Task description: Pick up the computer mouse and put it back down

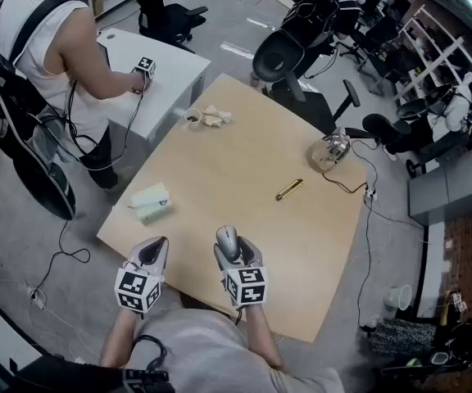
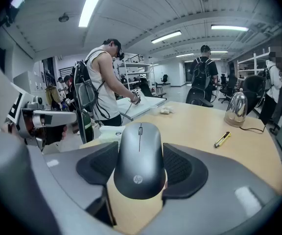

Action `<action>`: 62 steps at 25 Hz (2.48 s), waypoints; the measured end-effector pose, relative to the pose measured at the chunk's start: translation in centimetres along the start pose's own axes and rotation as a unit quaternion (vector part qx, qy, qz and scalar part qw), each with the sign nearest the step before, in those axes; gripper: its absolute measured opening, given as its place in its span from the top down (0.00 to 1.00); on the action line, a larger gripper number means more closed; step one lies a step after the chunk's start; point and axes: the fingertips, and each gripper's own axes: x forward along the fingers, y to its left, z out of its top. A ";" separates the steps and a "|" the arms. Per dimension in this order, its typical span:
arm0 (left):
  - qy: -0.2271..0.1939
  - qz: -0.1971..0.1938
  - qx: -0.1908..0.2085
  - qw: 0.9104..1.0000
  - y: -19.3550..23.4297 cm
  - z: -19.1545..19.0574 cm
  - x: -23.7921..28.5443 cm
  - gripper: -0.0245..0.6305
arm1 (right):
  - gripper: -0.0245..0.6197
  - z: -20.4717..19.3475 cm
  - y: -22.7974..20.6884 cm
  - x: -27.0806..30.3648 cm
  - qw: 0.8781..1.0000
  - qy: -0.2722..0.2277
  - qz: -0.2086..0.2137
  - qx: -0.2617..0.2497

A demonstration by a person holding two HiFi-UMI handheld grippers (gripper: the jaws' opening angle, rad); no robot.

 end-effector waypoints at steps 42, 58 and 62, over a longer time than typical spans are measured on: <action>-0.035 -0.078 0.038 0.996 -12.3 -4.4 -11.7 0.93 | 0.51 -9.7 1.0 -19.6 0.989 -0.061 -0.124 0.049; -0.016 -0.145 0.062 0.987 -22.5 -4.3 -2.1 0.93 | 0.51 -13.8 -13.0 -25.1 0.974 -0.045 -0.204 0.087; -0.007 -0.149 0.063 0.987 -24.3 -4.7 0.3 0.93 | 0.51 -14.5 -16.6 -25.3 0.972 -0.041 -0.213 0.095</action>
